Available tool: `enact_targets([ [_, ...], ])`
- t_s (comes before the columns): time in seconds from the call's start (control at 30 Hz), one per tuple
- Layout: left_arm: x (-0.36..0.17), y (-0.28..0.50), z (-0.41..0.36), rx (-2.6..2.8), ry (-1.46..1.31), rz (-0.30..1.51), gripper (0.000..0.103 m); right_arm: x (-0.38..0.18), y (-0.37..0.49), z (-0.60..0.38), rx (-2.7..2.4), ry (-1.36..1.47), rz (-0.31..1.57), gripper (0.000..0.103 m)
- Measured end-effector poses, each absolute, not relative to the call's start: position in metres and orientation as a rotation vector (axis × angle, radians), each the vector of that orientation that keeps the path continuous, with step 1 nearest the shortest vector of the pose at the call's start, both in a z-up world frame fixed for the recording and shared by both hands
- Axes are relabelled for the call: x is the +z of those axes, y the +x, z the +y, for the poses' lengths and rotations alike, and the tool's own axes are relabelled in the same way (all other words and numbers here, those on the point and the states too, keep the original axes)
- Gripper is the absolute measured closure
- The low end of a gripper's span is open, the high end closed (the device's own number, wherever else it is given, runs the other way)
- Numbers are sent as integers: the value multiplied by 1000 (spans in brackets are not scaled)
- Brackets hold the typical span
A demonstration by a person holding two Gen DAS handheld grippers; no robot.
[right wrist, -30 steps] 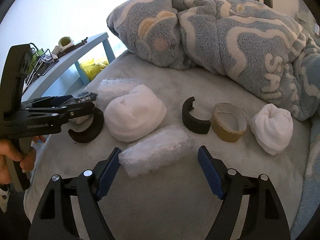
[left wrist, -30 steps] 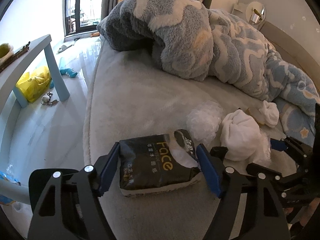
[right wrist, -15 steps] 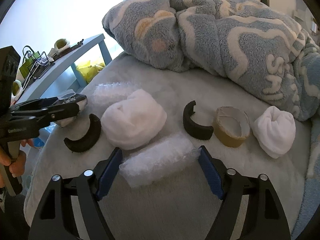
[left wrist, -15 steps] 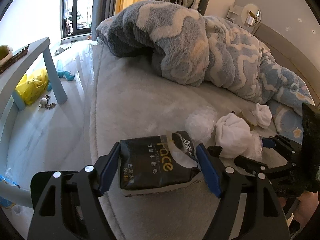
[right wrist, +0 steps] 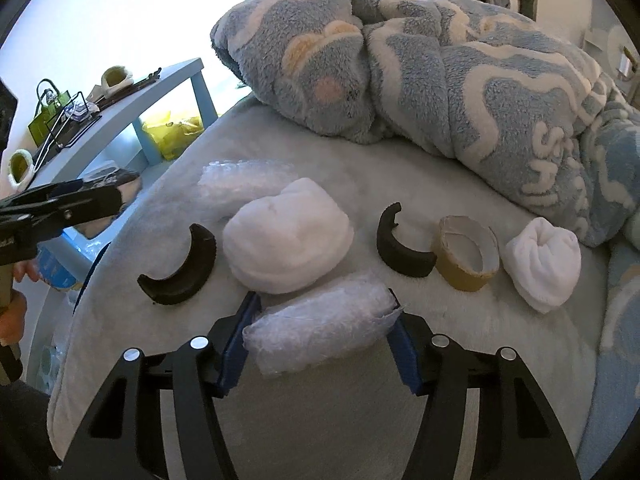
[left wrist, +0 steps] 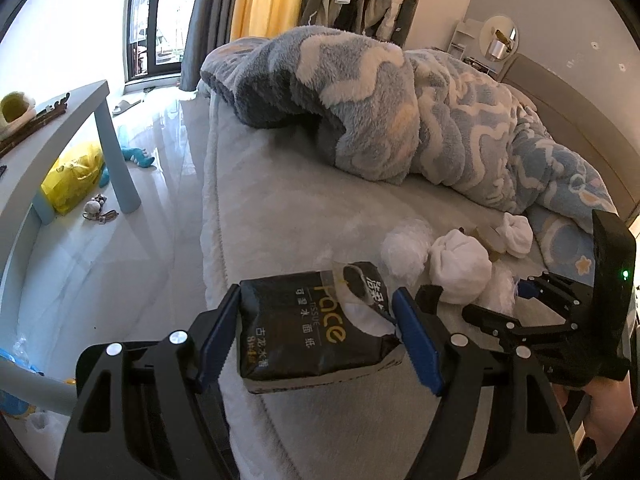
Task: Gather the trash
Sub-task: 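Carry both items to the black bin and open the left tool to drop the Face pack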
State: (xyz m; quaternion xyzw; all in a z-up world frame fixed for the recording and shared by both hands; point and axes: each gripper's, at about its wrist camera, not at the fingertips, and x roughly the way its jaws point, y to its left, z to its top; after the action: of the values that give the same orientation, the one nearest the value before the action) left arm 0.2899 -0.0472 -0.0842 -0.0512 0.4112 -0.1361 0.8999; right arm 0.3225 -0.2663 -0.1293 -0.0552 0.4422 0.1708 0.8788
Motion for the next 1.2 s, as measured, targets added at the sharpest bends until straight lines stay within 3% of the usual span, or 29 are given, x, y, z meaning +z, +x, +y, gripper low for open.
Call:
enact_targets([
  [1.2, -77, 217, 43, -252, -60, 853, 26, -96, 264, -178, 374, 16, 834, 41],
])
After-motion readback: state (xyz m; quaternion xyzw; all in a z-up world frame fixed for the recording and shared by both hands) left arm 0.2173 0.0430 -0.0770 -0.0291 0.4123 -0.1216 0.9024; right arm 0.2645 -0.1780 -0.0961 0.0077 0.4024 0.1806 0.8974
